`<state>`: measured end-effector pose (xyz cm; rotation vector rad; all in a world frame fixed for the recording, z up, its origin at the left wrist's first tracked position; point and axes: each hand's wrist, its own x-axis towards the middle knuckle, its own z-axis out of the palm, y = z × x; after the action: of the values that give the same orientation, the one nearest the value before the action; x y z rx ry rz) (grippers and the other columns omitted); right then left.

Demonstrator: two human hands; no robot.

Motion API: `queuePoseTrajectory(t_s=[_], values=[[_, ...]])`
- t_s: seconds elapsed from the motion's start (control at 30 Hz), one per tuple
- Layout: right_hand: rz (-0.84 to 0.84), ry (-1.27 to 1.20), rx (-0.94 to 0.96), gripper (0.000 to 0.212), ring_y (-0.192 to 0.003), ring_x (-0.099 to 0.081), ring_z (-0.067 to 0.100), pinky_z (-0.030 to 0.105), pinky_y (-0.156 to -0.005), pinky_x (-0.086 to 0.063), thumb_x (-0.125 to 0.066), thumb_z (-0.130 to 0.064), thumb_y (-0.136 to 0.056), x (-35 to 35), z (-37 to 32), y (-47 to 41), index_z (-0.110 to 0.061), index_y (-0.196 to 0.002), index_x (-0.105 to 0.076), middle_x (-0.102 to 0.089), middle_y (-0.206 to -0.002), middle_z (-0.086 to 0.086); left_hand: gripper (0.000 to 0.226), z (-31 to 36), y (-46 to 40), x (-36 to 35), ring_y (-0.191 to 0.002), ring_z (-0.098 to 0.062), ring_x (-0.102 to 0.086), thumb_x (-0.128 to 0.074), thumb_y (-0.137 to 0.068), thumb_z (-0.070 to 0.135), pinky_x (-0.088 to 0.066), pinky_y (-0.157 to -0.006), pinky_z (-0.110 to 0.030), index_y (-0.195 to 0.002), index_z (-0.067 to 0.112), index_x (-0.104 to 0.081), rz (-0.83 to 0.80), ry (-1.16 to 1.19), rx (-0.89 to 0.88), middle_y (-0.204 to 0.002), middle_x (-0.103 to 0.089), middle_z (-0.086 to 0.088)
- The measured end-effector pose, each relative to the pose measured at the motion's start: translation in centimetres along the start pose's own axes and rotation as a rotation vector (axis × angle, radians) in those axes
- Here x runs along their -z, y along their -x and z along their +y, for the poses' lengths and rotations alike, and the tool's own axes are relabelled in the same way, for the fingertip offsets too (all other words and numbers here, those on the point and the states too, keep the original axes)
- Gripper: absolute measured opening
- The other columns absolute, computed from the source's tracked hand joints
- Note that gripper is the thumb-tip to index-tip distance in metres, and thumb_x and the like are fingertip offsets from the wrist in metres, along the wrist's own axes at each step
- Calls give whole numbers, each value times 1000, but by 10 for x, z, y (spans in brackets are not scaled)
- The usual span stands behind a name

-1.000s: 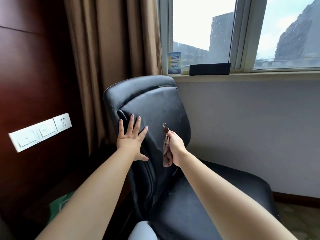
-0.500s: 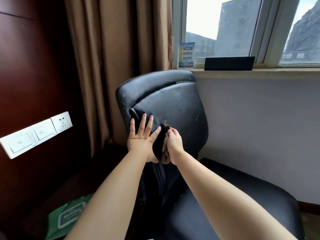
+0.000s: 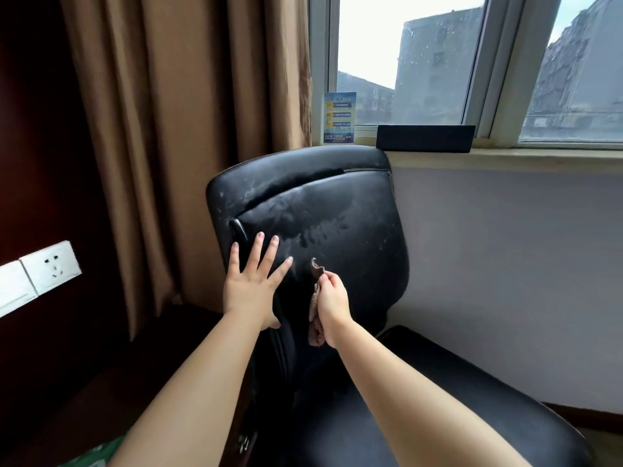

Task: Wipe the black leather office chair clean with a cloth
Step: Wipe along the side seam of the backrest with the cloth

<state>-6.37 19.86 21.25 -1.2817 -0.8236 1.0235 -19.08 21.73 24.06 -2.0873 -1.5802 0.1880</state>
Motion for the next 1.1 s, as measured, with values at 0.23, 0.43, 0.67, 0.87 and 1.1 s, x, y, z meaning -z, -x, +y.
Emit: queuePoseTrajectory(t_s=[0.23, 0.43, 0.67, 0.87, 1.1], values=[[51, 12, 28, 23, -51, -43, 8, 11, -39, -38, -31, -17, -103, 21, -2, -8, -11, -111, -52, -49, -69, -1, 107, 14, -27, 10, -143, -37, 23, -69, -82, 42, 0, -117, -53, -153, 25, 9, 7, -39, -2, -156, 25, -13], [90, -8, 21, 23, -53, -43, 7, 11, -38, -37, -33, -15, -101, 33, -10, -11, -11, -113, -53, -50, -71, -1, 97, 19, -33, 19, -147, -30, 11, -63, -87, 35, -2, -119, -49, -153, 13, 5, -13, -49, 2, -160, 13, -9], [117, 15, 37, 24, -52, -45, 7, 16, -43, -40, -34, -19, -101, 41, -19, 8, -12, -112, -55, -52, -72, -2, 86, 35, -5, 15, -148, -25, 10, -55, -92, 37, 0, -119, -45, -153, 7, -2, -40, -64, -61, -161, 8, -10], [158, 9, 56, 23, -50, -45, 9, 19, -44, -40, -35, -19, -100, 59, -22, 49, -14, -109, -56, -52, -69, -2, 78, 52, 37, 25, -148, -25, 6, -52, -94, 35, -1, -119, -44, -152, 6, -10, -84, 14, -98, -161, 1, -10], [220, 76, 32, 20, -57, -48, 8, 20, -52, -41, -37, -23, -100, 80, -9, 96, -17, -101, -56, -53, -72, -4, 76, 70, 85, 39, -148, -24, 5, -51, -94, 39, 0, -119, -45, -152, 8, -14, -78, 127, -122, -161, 0, -8]])
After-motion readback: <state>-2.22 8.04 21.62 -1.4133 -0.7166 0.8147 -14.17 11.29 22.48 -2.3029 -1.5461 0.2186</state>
